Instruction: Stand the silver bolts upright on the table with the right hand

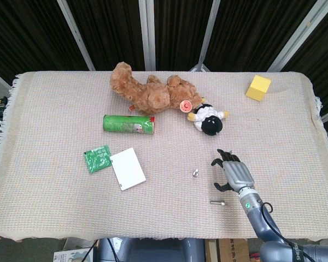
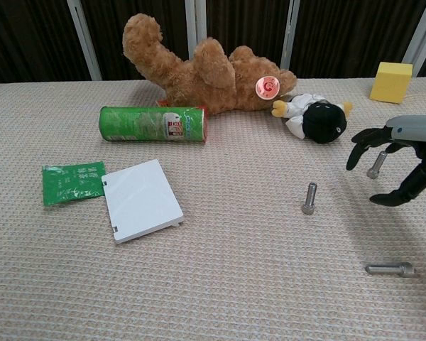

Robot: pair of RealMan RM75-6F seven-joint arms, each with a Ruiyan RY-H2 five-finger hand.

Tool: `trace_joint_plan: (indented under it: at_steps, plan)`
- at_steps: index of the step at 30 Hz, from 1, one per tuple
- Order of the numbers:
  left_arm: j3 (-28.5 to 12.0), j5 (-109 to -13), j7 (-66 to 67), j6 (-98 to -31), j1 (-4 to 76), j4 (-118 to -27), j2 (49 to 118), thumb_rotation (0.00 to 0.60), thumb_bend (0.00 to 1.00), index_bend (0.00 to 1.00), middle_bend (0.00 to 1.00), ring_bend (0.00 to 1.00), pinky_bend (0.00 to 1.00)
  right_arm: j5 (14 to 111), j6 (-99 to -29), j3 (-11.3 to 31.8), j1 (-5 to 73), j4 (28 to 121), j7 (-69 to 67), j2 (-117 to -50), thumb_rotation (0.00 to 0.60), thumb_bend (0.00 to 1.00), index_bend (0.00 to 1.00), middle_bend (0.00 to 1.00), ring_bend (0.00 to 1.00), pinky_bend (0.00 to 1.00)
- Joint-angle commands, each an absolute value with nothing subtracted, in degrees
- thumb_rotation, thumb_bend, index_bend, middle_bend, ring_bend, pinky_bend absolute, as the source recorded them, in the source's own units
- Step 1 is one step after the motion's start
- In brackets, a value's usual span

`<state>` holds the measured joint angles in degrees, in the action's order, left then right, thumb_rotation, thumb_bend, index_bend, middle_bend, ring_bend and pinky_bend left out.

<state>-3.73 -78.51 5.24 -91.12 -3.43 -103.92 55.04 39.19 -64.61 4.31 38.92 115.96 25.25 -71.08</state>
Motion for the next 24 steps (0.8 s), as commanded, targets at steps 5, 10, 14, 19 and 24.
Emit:
trace_joint_plan:
  at_steps: [5, 10, 14, 19, 24]
  plan:
    - [-3.8, -78.4, 4.8, -90.8, -3.4, -103.8, 54.9, 0.6, 0.12, 0.09, 0.07, 0.05, 0.18, 45.9, -66.8, 1.3, 35.3, 117.3, 23.5, -70.7, 0.6, 0.3, 0.3, 0.0, 0.0, 0.09]
    - [-3.7, -78.4, 4.9, -90.7, -3.3, -103.8, 54.9, 0.6, 0.12, 0.09, 0.07, 0.05, 0.18, 48.7, -67.1, 0.1, 33.5, 117.3, 21.9, -70.9, 0.6, 0.3, 0.32, 0.0, 0.0, 0.09]
    - [-3.7, -78.4, 5.2, -90.7, -3.3, -103.9, 55.0, 0.6, 0.12, 0.09, 0.07, 0.05, 0.18, 50.6, -66.7, -0.8, 32.3, 116.3, 20.8, -72.1, 0.6, 0.3, 0.35, 0.0, 0.0, 0.09]
    - [-3.7, -78.3, 5.2, -90.6, -3.2, -103.9, 55.0, 0.6, 0.12, 0.09, 0.07, 0.05, 0.18, 51.8, -66.2, -1.4, 31.4, 115.2, 20.7, -73.6, 0.6, 0.3, 0.37, 0.0, 0.0, 0.09]
    - [-3.8, -78.1, 5.0, -90.4, -3.1, -103.8, 54.9, 0.6, 0.12, 0.09, 0.07, 0.05, 0.18, 51.9, -66.4, -2.0, 30.4, 114.6, 20.9, -75.4, 0.6, 0.3, 0.39, 0.0, 0.0, 0.09]
